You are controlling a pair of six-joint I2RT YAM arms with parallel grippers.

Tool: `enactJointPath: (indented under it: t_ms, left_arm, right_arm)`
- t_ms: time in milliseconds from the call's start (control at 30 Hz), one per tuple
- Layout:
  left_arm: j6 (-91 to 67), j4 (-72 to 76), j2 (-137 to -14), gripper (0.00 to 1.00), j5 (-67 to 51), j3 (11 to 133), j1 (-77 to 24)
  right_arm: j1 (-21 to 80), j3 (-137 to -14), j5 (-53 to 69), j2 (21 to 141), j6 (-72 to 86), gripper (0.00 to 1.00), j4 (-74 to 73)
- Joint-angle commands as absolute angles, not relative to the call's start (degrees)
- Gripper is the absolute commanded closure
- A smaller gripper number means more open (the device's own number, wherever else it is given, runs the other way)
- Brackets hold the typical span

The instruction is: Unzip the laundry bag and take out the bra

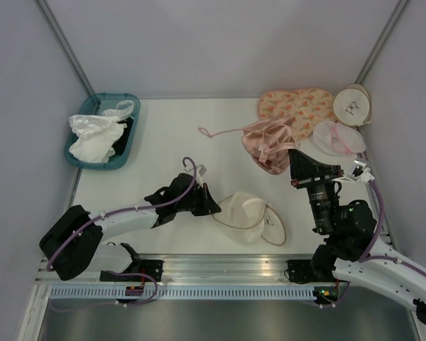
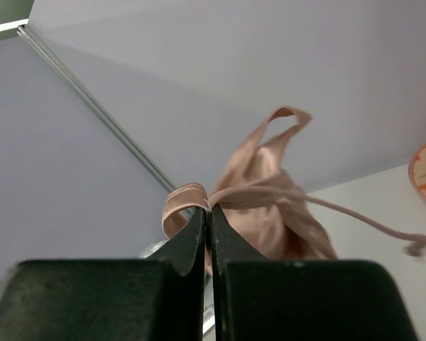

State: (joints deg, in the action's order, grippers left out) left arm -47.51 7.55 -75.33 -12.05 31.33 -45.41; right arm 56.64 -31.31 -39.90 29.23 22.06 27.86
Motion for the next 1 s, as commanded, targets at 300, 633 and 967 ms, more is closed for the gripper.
enactJointPath:
  t_ms: [300,633,967]
  left_arm:
    - [-47.64,12.92,-67.42,0.2,-10.99,29.0,-45.62]
    - [-42.1,9.75,-58.36,0.0,-6.42,30.06,-45.62]
    - [-33.93,16.78,-57.39,0.0,-5.98,28.83,-45.62]
  right_arm:
    - [56.25,-34.54,-33.93,36.56,26.54,1.0,15.21]
    - [56.34,-38.49,-27.6,43.76,27.33,1.0,12.13]
    - [56.16,-47.63,-15.04,51.94,23.12,1.0,10.46]
